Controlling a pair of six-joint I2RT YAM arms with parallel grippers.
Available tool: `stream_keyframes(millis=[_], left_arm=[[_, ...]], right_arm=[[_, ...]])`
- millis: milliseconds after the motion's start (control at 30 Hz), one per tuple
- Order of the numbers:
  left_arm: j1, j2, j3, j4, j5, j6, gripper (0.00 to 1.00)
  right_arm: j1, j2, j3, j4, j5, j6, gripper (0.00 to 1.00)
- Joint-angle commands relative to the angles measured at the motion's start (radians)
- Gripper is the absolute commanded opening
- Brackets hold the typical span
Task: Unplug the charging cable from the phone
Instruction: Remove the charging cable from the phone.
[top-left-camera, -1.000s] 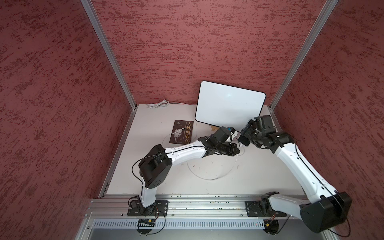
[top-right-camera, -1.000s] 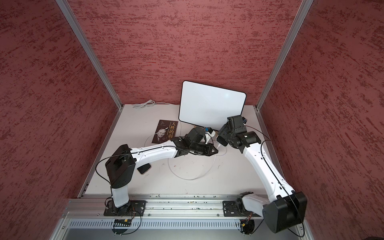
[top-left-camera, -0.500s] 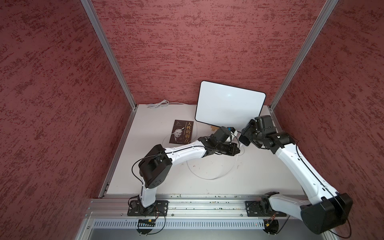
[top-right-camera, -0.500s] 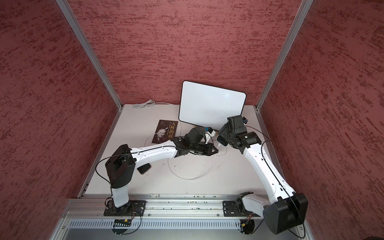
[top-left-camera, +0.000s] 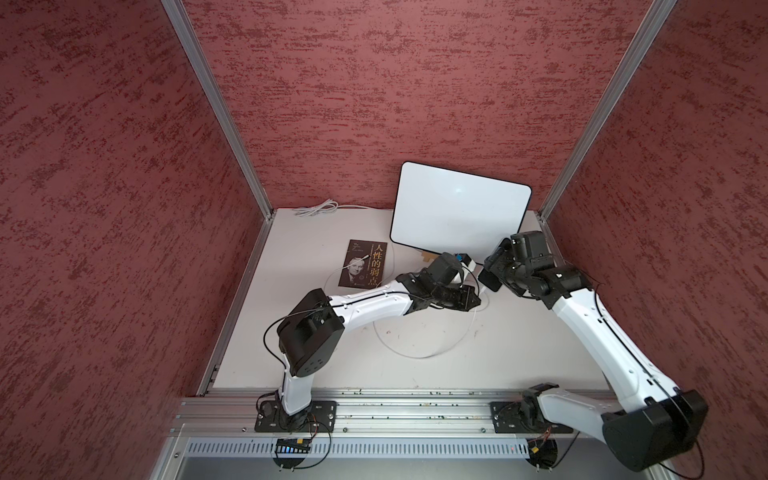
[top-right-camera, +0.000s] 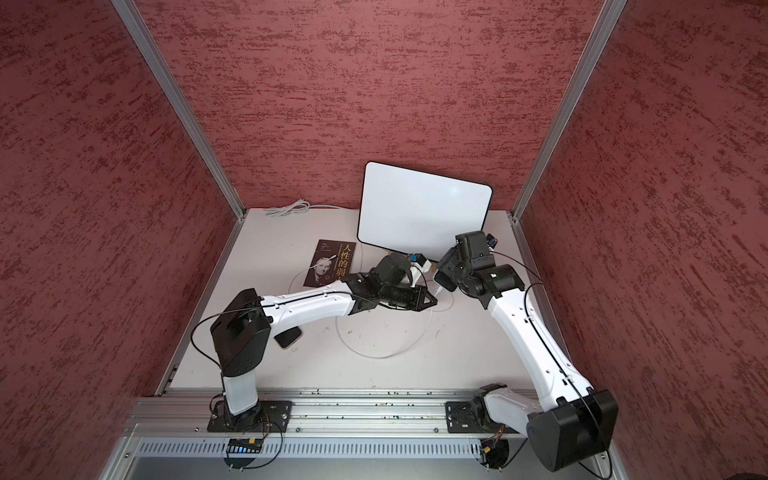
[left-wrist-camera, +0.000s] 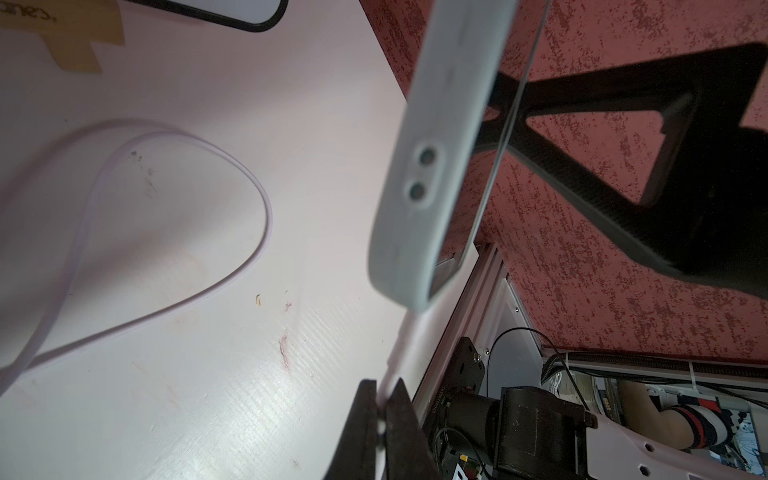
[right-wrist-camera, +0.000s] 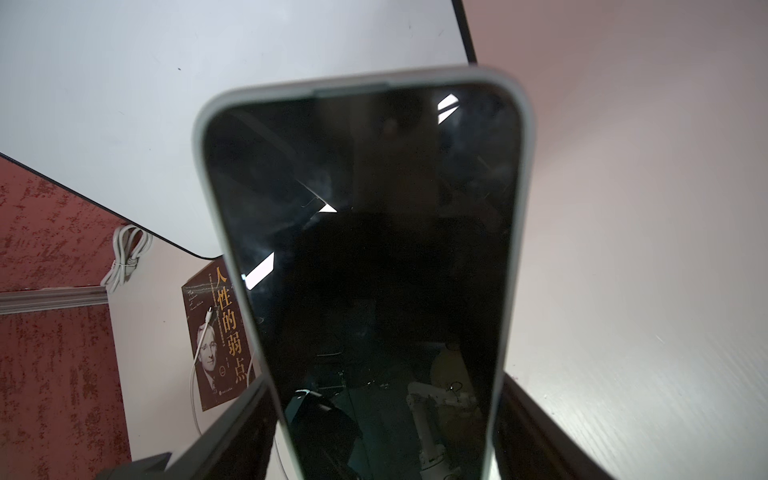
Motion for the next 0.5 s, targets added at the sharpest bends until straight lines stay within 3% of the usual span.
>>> stream_keyframes(millis=[0, 467], left_arm=[[0.009, -0.016, -0.008, -0.049, -0.004, 0.013, 0.0], [0.014, -0.02, -0.021, -0.05, -0.004, 0.016, 0.0]], right_arm=[[-0.009, -0.035, 0.036, 0.051, 0.077, 0.002, 0.3], [-0.022, -0.036, 0.05, 0.049, 0.092, 0.006, 0.29]])
